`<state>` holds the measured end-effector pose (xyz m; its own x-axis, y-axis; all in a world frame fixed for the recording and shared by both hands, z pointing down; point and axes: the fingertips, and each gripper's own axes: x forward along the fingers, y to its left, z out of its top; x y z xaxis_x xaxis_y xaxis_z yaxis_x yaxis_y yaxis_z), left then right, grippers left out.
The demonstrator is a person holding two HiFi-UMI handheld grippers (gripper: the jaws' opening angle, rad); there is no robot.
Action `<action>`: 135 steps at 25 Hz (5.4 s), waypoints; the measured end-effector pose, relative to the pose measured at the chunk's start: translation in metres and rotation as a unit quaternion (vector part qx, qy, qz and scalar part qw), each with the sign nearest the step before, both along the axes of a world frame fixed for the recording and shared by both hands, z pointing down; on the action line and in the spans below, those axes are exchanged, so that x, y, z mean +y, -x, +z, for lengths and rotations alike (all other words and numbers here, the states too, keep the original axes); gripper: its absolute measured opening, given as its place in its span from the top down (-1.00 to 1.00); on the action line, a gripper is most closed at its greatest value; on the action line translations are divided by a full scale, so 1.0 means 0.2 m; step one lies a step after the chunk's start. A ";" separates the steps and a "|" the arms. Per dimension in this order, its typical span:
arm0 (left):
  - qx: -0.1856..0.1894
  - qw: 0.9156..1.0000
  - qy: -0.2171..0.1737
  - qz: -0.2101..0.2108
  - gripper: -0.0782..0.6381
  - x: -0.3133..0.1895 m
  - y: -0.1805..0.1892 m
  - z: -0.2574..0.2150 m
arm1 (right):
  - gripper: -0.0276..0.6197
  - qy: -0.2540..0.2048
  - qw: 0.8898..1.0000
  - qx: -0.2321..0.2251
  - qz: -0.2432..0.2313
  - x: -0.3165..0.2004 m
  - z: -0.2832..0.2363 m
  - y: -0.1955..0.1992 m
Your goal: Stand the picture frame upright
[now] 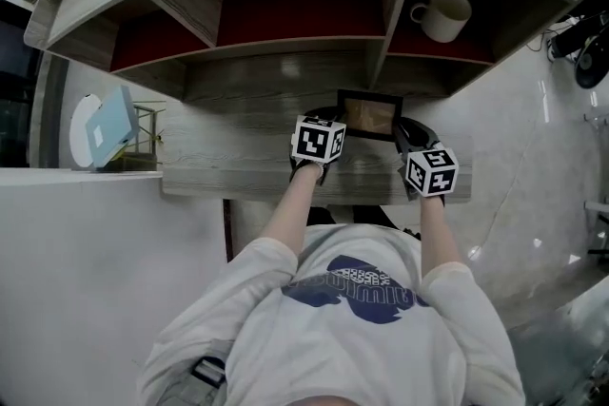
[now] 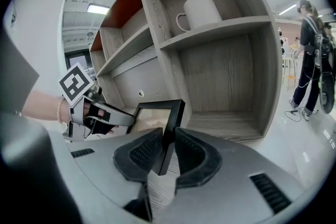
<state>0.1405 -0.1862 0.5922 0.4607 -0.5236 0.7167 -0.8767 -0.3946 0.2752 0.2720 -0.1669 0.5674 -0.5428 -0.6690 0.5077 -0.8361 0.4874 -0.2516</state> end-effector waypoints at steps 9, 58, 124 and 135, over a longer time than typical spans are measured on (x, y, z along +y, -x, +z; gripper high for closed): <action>-0.007 1.000 -0.001 -0.026 0.56 -0.06 -0.03 0.05 | 0.71 0.005 1.000 0.000 -0.030 -0.09 0.06 -0.03; -0.003 0.998 -0.057 -0.009 0.58 -0.24 -0.04 0.26 | 0.74 -0.017 0.999 0.038 -0.029 -0.28 0.33 -0.05; 0.002 0.995 -0.092 0.021 0.52 -0.30 -0.04 0.28 | 0.50 -0.042 0.995 0.085 -0.026 -0.31 0.38 -0.03; 0.012 0.996 -0.089 0.017 0.50 -0.28 0.00 0.23 | 0.26 -0.042 0.997 0.071 0.003 -0.28 0.30 -0.06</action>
